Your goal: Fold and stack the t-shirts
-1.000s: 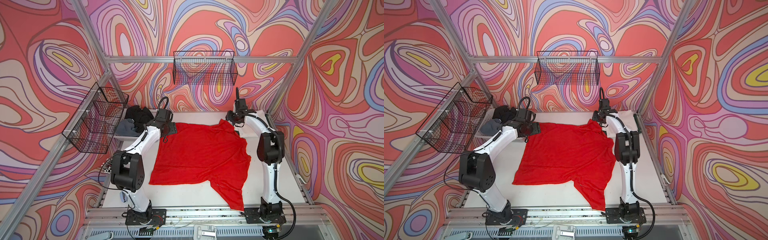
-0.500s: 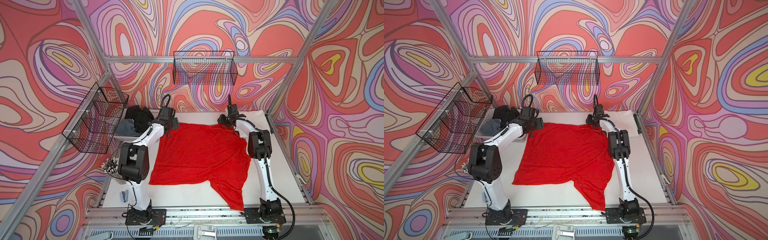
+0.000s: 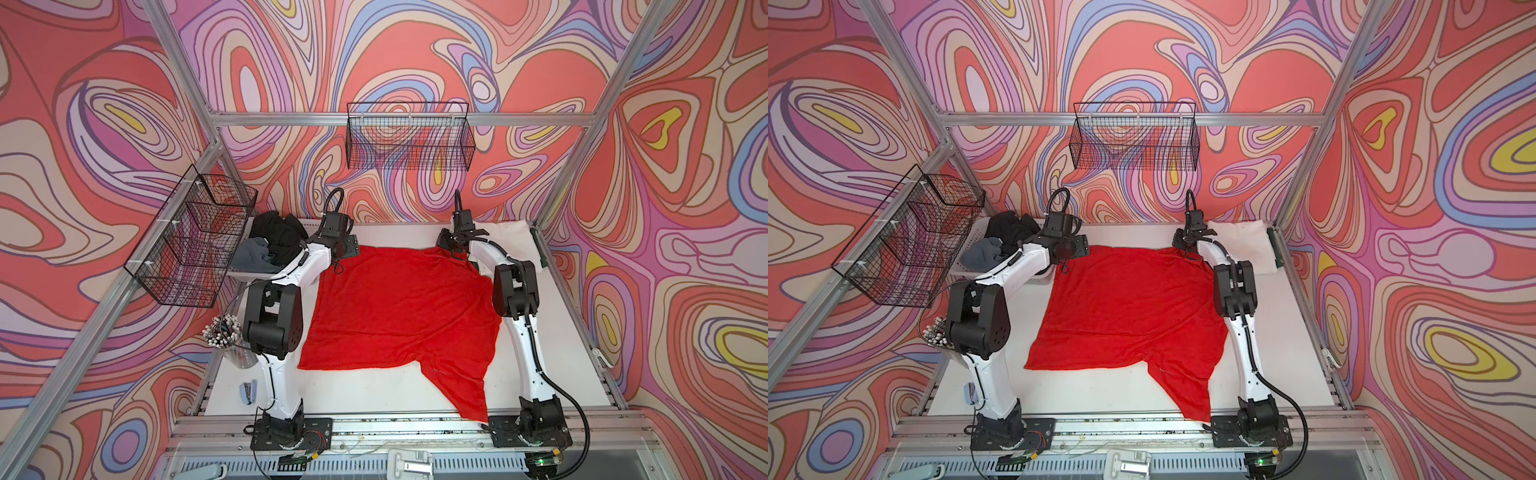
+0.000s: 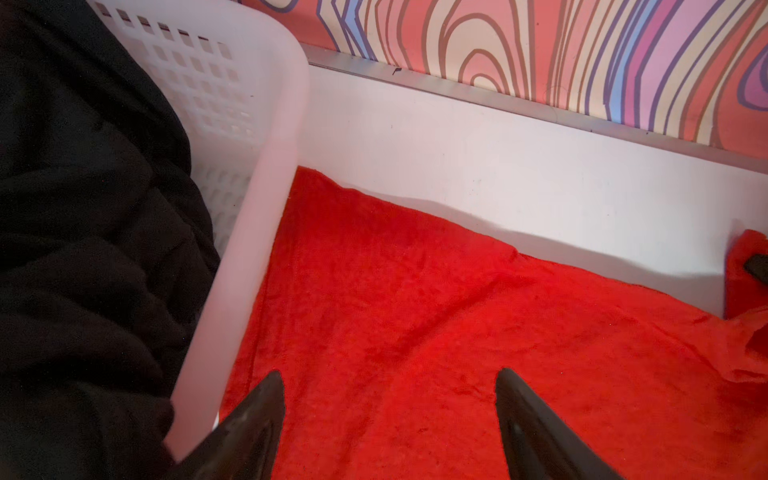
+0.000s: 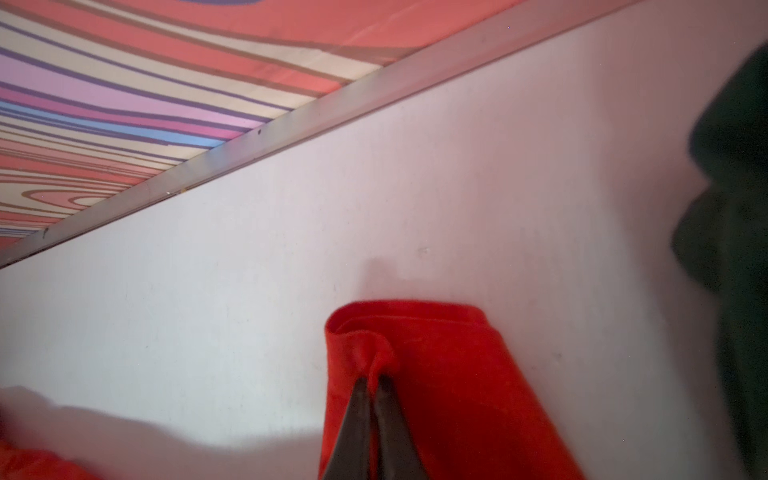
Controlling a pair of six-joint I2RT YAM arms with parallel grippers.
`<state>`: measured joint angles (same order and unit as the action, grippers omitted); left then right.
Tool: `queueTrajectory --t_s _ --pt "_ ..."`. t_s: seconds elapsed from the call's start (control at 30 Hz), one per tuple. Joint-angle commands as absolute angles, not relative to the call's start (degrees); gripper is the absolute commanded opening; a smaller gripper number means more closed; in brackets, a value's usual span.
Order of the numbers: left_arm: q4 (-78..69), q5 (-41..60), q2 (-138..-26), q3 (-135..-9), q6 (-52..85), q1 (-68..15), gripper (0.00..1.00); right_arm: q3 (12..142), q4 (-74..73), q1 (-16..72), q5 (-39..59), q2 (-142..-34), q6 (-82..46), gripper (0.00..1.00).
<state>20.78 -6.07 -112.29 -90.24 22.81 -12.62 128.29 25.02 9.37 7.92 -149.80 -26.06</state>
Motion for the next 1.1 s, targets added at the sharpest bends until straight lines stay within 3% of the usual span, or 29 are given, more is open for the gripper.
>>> queueTrajectory --t_s 0.0,0.2,0.5,1.07 --pt "22.2 -7.4 -113.3 -91.9 21.5 -12.0 0.8 129.9 26.0 9.6 5.2 -149.4 -25.2 0.0" --pt "21.9 -8.0 -113.1 -91.3 21.0 -12.0 0.8 126.9 27.1 11.5 -0.8 -143.4 -23.2 0.0" --pt "20.1 -8.6 -111.3 -88.4 20.7 -12.0 0.8 111.3 26.8 16.7 -9.7 -130.1 -26.5 0.0" --pt "17.8 -5.6 -109.7 -86.1 21.9 -12.0 0.8 77.7 25.6 28.7 -23.3 -107.4 -47.0 0.0"
